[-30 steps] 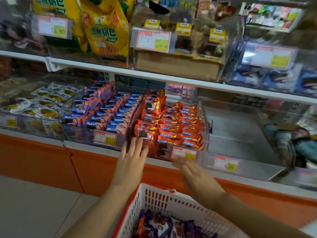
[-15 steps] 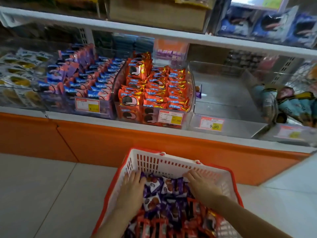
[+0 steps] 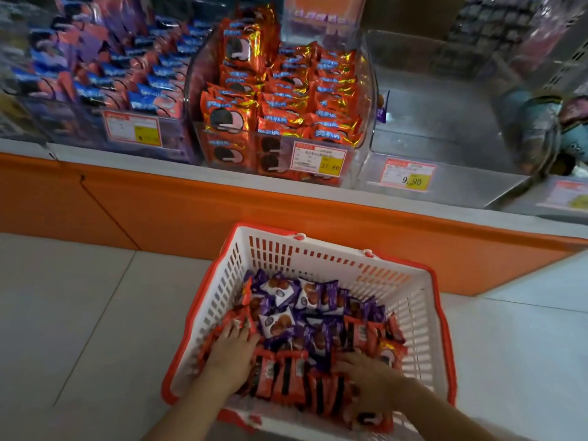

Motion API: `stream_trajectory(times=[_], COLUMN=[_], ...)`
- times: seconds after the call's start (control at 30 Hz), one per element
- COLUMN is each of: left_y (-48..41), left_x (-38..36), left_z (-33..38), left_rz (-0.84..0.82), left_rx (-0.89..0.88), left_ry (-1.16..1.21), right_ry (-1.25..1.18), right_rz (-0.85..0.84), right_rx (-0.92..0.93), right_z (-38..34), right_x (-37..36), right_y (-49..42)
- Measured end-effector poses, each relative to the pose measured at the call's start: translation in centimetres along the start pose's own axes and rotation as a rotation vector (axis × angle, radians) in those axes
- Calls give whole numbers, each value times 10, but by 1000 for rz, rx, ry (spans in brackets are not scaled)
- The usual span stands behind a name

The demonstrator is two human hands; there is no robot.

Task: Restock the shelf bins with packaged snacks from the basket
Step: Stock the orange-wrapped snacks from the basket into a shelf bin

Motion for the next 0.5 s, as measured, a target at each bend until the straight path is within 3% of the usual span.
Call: stream_trajectory(times=[0.23,0.4,0.5], left_y=[9,12,19], left_x=[16,20,30], left_z=[-8,-7,-8], left_rz=[-20,-48,-50], left_rx=[85,163,227], left_ry=[-275,-264,-298], right_ry=[3,-101,-117], right_rz=[36,68,123], right_rx=[-43,-181,-173], right_z=[3,13,8], right_x=[16,26,43], right_y=[5,10,18])
Point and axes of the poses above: each hand's wrist, its own y-axis away from the middle knuckle, its own x-axis out of the back of the hand, z = x × y, the point moved 10 cm from there along -y, towards the middle knuckle, and after that the axes turned 11 degrees about -x, right-handed, at the moved point
